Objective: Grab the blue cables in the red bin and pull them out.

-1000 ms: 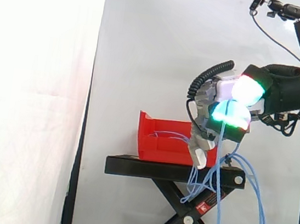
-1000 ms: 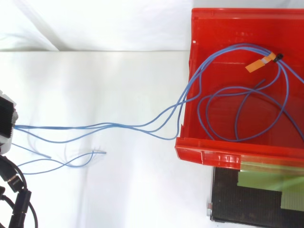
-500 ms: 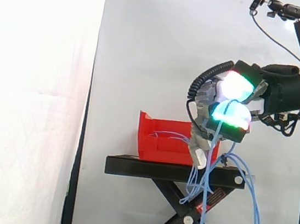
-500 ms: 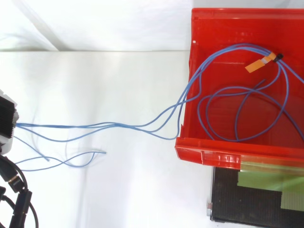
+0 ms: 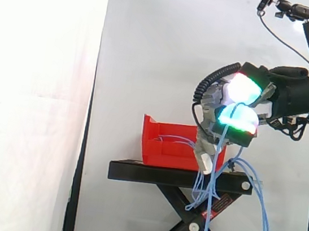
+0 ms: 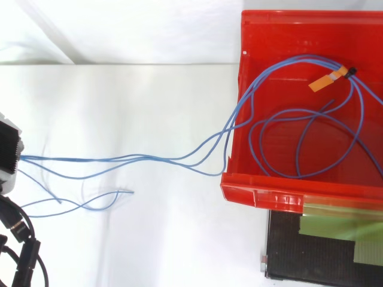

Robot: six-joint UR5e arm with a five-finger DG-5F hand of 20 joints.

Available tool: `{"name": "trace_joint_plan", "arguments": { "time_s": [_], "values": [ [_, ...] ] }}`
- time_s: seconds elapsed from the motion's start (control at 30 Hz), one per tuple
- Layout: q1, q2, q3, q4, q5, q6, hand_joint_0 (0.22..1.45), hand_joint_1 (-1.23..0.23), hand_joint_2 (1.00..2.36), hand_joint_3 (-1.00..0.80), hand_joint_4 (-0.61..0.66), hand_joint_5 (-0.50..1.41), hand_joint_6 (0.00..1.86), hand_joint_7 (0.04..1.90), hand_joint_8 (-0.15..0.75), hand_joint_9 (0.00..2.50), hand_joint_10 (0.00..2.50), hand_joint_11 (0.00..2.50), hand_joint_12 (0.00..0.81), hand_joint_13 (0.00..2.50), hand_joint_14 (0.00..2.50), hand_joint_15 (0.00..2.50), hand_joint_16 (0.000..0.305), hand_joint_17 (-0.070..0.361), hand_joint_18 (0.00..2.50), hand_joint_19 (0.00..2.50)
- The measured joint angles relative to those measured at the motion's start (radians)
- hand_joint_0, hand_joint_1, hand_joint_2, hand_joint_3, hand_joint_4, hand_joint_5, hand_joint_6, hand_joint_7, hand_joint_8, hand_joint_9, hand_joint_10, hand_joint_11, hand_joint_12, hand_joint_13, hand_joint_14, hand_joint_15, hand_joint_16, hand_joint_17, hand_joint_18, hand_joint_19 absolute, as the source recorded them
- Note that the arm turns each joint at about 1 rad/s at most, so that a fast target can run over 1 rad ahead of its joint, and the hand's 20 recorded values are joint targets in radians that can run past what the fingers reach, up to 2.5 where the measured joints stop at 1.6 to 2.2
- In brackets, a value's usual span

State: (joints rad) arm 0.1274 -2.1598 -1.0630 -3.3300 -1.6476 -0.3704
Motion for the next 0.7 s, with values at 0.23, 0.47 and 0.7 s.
{"name": "trace_joint_plan", "arguments": {
  "time_s": [0.23,0.47,0.7],
  "values": [
    [0.000,0.000,0.000,0.001,0.000,0.000,0.75,-0.81,1.00,-1.00,0.24,0.92,0.38,0.65,0.294,0.95,0.03,0.72,0.357,0.80,0.02,0.60,0.044,0.099,0.53,0.62],
    [0.000,0.000,0.000,0.001,0.000,0.000,0.74,-0.81,1.00,-1.00,0.26,0.91,0.38,0.64,0.298,0.95,0.03,0.72,0.358,0.79,0.02,0.60,0.045,0.101,0.53,0.62],
    [0.000,0.000,0.000,0.000,0.000,0.000,0.73,-0.81,1.00,-1.00,0.26,0.91,0.36,0.64,0.300,0.95,0.02,0.71,0.362,0.80,0.02,0.60,0.045,0.102,0.53,0.62]
  ]
}}
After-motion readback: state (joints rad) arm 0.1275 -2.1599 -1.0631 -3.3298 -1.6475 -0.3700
